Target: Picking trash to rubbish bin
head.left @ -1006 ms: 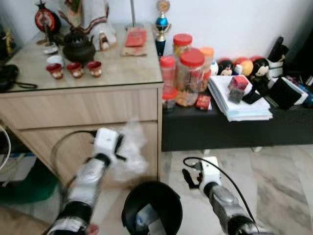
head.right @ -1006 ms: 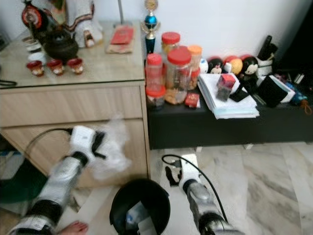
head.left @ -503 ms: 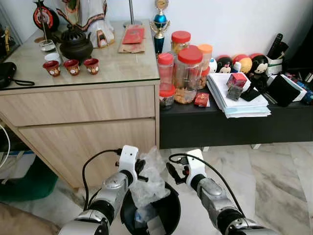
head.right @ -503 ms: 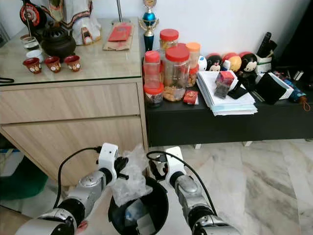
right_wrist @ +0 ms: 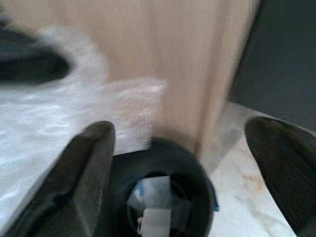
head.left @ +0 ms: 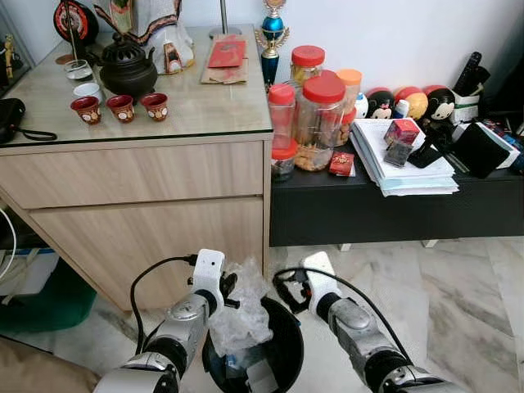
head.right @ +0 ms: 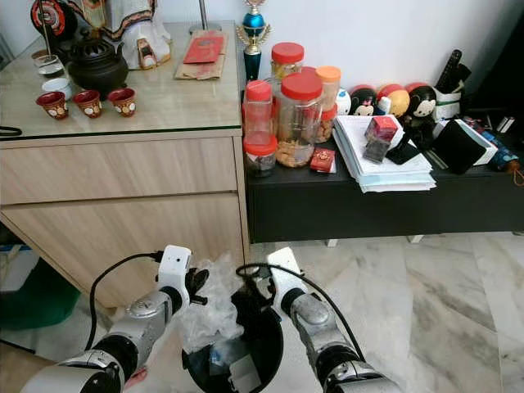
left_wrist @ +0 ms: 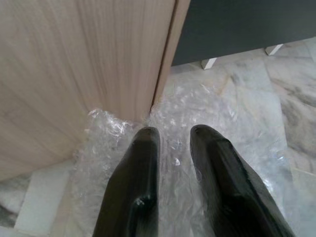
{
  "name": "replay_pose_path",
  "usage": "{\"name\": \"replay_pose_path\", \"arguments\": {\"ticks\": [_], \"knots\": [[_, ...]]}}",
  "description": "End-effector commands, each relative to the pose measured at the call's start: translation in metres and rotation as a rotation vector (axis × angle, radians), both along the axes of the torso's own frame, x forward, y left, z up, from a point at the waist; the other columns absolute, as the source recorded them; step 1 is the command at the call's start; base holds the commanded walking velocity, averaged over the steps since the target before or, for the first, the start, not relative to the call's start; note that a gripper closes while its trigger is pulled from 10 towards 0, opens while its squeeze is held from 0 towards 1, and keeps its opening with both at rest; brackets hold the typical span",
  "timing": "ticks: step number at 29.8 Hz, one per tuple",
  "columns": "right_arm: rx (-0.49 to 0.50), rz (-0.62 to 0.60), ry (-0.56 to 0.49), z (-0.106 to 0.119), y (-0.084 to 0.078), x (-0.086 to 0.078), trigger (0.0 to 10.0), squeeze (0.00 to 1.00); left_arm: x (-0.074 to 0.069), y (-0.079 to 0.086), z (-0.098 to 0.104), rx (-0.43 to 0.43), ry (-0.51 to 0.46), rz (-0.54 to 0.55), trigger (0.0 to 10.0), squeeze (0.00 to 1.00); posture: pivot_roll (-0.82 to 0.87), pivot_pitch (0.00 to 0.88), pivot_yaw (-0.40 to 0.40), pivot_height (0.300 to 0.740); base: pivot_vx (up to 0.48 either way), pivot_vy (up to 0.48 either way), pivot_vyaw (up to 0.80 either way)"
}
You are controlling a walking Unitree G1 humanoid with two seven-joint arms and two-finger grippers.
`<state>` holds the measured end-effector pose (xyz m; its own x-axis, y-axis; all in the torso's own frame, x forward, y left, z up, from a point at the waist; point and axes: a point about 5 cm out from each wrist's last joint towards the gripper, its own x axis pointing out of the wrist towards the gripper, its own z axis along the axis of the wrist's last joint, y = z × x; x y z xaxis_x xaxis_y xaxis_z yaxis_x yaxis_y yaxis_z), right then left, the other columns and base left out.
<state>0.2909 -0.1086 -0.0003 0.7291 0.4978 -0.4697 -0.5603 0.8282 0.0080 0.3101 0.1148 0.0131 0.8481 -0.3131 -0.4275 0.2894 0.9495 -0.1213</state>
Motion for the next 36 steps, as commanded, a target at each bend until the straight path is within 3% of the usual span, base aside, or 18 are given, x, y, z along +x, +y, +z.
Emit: {"name": "replay_pose_path", "arguments": {"ticks": [1,13,14,15,27,29,30,32,34,36], "knots": [[-0.022,0.055,0.001,-0.001,0.002,-0.003,10.0,0.00,-0.001,-0.002,-0.001,0.007,0.008,-0.014,10.0,1.00,-0.01,0.105,0.006,0.740,0.000,0.000,0.00],[-0.042,0.091,-0.018,-0.001,0.006,-0.004,10.0,0.00,-0.003,-0.003,-0.003,0.003,0.004,-0.008,10.0,1.00,-0.01,0.112,-0.003,0.740,0.000,0.000,0.00],[-0.043,0.080,-0.016,-0.002,0.005,-0.004,10.0,0.00,-0.003,-0.003,-0.003,0.013,0.001,-0.009,10.0,0.35,-0.01,0.111,-0.004,0.740,0.000,0.000,0.00],[-0.046,0.074,-0.015,-0.002,0.005,-0.004,10.0,0.00,-0.003,-0.002,-0.003,0.014,-0.002,-0.008,10.0,0.00,-0.01,0.111,-0.004,0.740,0.000,0.000,0.00],[-0.086,0.003,0.030,-0.015,-0.001,-0.014,10.0,0.00,-0.001,0.006,-0.001,0.005,-0.014,0.041,10.0,0.00,0.00,0.110,0.003,0.740,0.000,0.000,0.00],[-0.098,-0.033,0.047,-0.020,-0.007,-0.019,10.0,0.00,0.002,0.012,0.004,0.012,-0.056,0.057,10.0,0.00,0.00,0.113,0.007,0.740,0.000,0.000,0.00],[-0.092,-0.060,0.059,-0.022,-0.010,-0.021,10.0,0.00,0.003,0.018,0.006,0.026,-0.081,0.071,10.0,0.00,0.01,0.114,0.009,0.740,0.000,0.000,0.00],[-0.051,-0.139,0.096,-0.028,-0.019,-0.027,10.0,0.00,0.001,0.051,0.011,0.074,-0.162,0.193,10.0,0.00,0.01,0.114,0.009,0.740,0.000,0.000,0.00],[-0.046,-0.161,0.101,-0.030,-0.022,-0.029,10.0,0.00,-0.003,0.064,0.011,0.086,-0.182,0.243,10.0,0.00,0.02,0.114,0.011,0.740,0.000,0.000,0.00],[-0.023,-0.223,0.127,-0.035,-0.029,-0.034,10.0,0.00,-0.017,0.091,0.006,0.118,-0.199,0.335,10.0,0.00,0.02,0.114,0.010,0.740,0.000,0.000,0.00]]}}
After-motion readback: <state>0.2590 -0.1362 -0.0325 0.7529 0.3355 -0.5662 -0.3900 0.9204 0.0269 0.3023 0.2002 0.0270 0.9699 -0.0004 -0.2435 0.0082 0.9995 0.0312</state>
